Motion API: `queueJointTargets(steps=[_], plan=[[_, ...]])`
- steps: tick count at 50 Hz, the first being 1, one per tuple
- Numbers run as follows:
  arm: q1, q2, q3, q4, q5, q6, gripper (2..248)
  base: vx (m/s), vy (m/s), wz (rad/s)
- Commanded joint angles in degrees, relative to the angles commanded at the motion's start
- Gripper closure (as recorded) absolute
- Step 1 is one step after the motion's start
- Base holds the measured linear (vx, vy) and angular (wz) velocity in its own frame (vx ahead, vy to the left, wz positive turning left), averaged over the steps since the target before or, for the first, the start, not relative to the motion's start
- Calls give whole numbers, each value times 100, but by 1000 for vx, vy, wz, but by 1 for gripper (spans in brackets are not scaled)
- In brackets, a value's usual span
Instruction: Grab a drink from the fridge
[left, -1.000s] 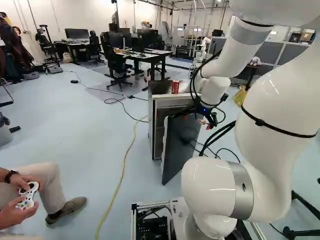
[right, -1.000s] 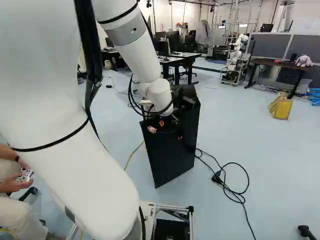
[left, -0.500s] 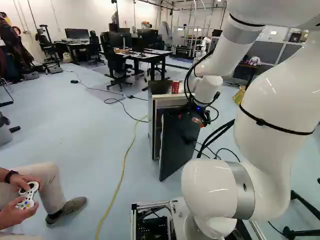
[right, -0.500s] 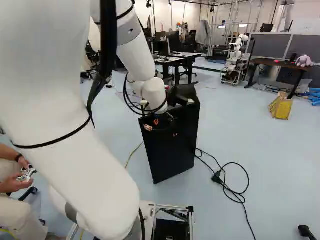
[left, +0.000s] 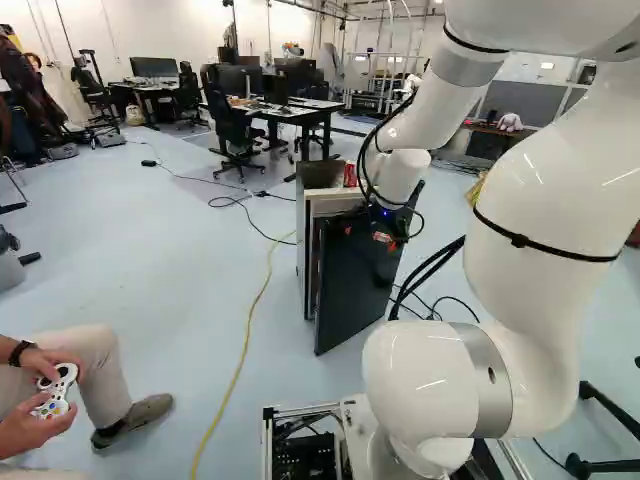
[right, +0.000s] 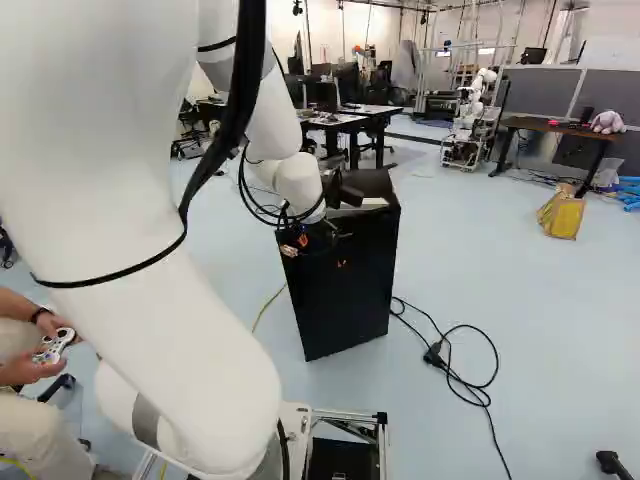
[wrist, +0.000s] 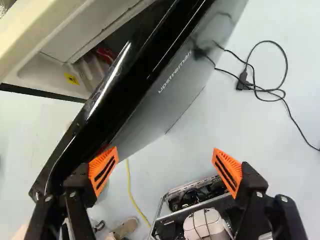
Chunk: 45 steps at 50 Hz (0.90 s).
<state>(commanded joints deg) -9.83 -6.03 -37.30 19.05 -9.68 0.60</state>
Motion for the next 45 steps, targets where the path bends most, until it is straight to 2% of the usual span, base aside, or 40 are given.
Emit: queueJointTargets(steps=[45], plan=[[488,-414,-477,0,0,0,3,0,0,0]])
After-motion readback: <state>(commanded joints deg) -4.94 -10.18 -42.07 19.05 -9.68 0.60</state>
